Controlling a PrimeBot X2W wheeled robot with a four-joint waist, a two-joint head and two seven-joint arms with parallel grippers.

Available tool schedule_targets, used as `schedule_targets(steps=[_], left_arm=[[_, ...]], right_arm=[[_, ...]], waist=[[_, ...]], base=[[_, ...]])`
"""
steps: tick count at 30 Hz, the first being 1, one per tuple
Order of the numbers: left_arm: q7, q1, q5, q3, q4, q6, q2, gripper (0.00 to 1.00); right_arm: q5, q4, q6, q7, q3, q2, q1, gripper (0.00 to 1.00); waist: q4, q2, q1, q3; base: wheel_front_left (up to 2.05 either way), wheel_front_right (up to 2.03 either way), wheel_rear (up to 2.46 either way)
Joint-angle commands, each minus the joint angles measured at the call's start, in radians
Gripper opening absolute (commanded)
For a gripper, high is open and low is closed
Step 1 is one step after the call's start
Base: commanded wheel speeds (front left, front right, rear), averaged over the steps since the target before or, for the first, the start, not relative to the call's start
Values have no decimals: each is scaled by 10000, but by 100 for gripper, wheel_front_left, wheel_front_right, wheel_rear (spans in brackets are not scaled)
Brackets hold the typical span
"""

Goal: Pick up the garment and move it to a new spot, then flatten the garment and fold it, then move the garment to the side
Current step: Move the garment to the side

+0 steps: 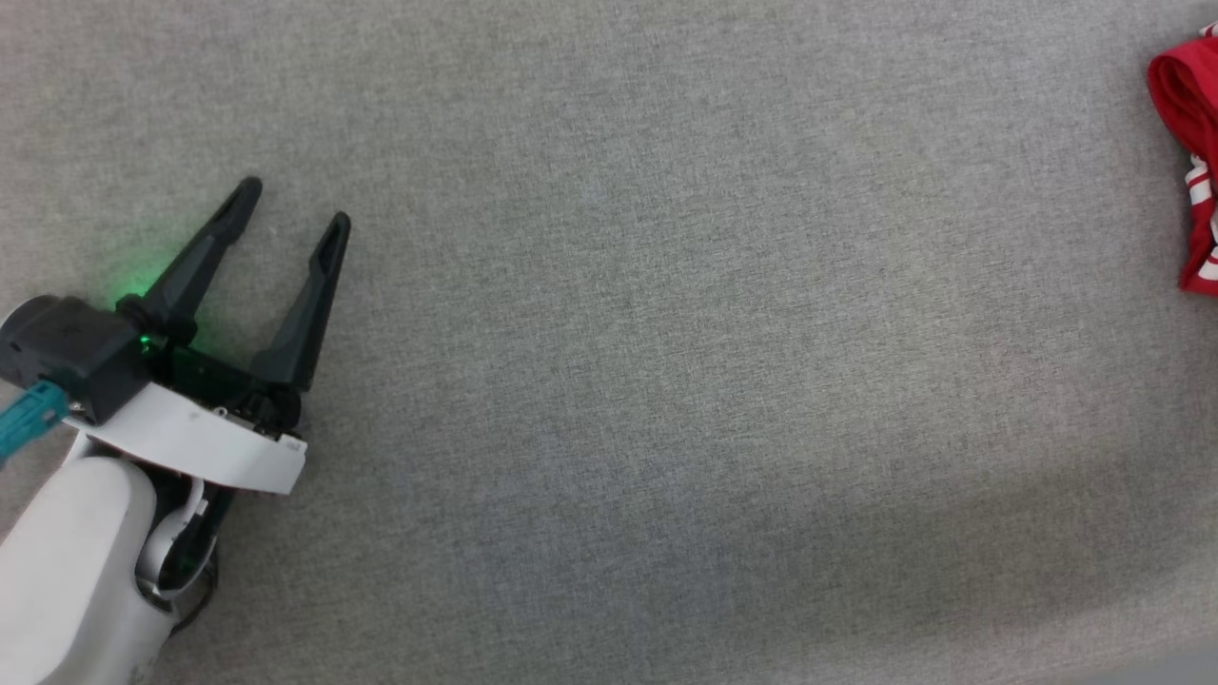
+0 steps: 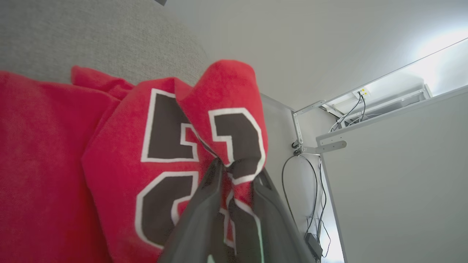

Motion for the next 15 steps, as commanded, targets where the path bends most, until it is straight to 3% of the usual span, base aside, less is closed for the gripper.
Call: schedule_targets(steps=[1,3,15], left_arm=[[120,204,-55,-105,621,27,-106,100],[119,237,-54,-97,600,27,-160,100],[83,553,-21,74,590,25,-544,100]], right_arm=[[-111,91,-21,-80,-169,82,-117,64],[-129,202,-21,-172,-324,167,-161,100],[62,1095,-21,-589,-940,557,40,100]], waist=[[15,0,0,-80],[48,0,0,-171],[476,0,0,-796]], base=[[0,0,0],[0,0,0],[0,0,0]])
